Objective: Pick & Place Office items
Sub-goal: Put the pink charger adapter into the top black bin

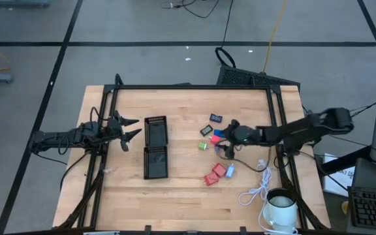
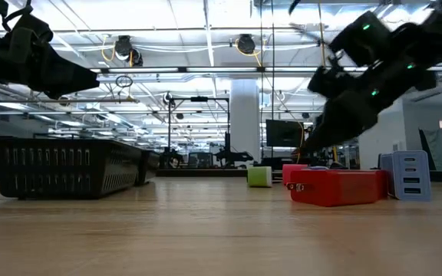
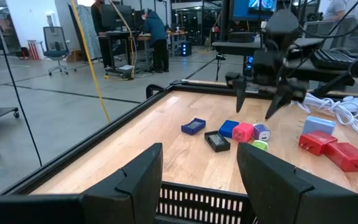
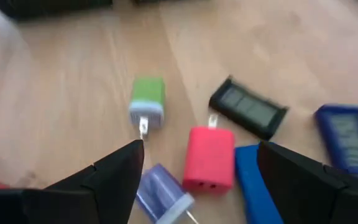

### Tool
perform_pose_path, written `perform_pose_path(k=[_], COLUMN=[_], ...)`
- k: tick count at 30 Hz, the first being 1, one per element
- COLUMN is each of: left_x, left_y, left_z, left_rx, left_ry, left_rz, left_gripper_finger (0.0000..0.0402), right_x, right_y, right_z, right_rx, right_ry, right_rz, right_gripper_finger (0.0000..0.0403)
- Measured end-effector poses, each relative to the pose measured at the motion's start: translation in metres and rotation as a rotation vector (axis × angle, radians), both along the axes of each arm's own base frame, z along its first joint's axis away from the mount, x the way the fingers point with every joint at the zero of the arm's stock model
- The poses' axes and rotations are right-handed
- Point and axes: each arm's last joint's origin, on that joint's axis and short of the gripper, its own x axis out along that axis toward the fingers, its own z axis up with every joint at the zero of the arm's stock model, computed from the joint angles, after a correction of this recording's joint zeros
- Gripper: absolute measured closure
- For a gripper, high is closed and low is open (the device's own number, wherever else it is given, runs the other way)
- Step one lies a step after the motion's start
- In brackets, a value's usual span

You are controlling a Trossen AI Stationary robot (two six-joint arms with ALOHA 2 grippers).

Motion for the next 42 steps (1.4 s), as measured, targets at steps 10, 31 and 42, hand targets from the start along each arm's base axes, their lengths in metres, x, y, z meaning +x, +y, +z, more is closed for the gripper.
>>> perform_pose_path(k=[10,31,42], left_x=[0.000,0.000,0.000], left_y=[0.000,0.000,0.000], left_z=[0.000,0.000,0.001], left_rx=[0.000,0.000,0.000], left_ry=[-0.004,-0.005,-0.006], left_rz=[0.000,-0.001,0.000], left_gripper_finger=[0.0192,0.0192,0.0192], right_x=[0.035,0.027,0.016], right_y=[-0.014,-0.018,-0.016], right_z=[-0.027,-0.010,0.062], right_rx=[0.006,-0.080,-0.222], right_ry=[0.129,0.141,-0.218], right_rz=[-0.050,0.012,0.064], right_gripper_finger=[0.0119,0.0254,0.0254])
